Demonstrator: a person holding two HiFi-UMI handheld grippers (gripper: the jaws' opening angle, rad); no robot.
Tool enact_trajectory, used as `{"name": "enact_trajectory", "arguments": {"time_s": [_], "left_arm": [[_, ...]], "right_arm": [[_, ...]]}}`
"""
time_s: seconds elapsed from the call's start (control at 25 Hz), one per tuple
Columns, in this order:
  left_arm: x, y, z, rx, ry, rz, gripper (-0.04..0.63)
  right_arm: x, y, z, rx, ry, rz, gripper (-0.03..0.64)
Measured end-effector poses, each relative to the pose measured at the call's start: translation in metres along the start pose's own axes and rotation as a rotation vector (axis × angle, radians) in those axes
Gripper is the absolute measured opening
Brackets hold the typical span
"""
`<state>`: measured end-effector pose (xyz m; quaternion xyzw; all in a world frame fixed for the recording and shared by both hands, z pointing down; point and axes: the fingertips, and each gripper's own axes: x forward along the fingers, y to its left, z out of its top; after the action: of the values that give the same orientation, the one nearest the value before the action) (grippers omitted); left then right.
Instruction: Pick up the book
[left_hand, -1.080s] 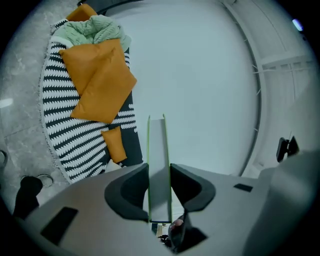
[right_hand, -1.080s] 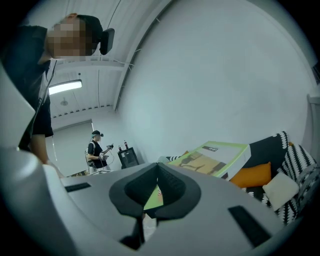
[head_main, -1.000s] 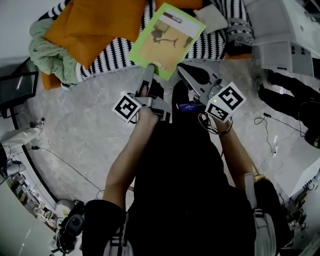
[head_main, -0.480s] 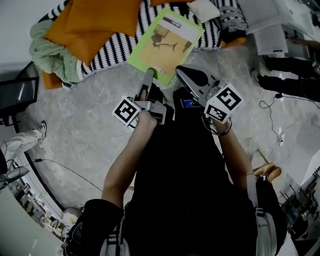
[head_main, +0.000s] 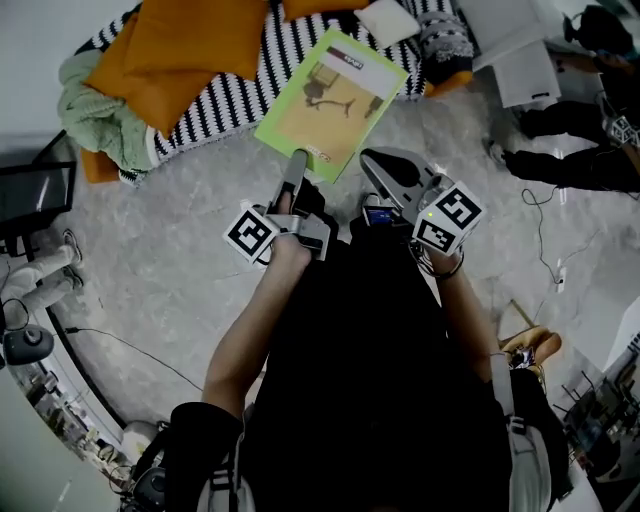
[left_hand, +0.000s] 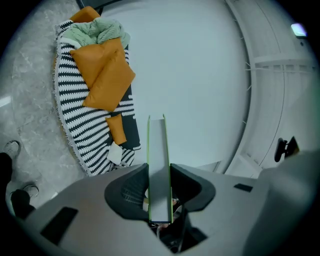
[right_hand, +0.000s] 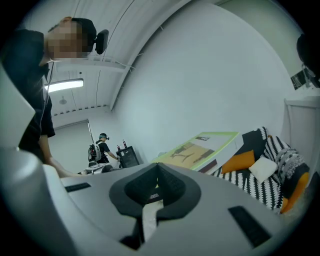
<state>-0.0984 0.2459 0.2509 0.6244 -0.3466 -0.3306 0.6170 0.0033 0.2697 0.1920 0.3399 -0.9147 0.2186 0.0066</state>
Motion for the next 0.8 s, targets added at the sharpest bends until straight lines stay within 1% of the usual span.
{"name": "enact_trajectory", "arguments": {"time_s": [0.04, 0.12, 0.24, 0.64, 0.8], "left_arm": [[-0.002, -0.003, -0.017, 0.000, -0.001, -0.002, 0.146], [0.001, -0.005, -0.039, -0.008, -0.008, -0.004, 0.146], [0.006, -0.005, -0.054, -0.012, -0.016, -0.004, 0.146], [0.012, -0.006, -0.065, -0.006, -0.054, 0.008, 0.146], [0.016, -0.004, -0.052, -0.011, -0.054, 0.009, 0.146]], "right_arm": [[-0.017, -0.002, -0.001, -0.001, 0.001, 0.001, 0.017], [-0.037, -0.008, -0.003, -0.006, 0.010, 0.008, 0.017], [-0.047, -0.018, -0.003, -0.006, 0.014, 0.021, 0.017], [-0.056, -0.020, 0.001, -0.018, 0.025, 0.078, 0.017], [-0.044, -0.023, 0.003, -0.015, 0.029, 0.080, 0.017]]}}
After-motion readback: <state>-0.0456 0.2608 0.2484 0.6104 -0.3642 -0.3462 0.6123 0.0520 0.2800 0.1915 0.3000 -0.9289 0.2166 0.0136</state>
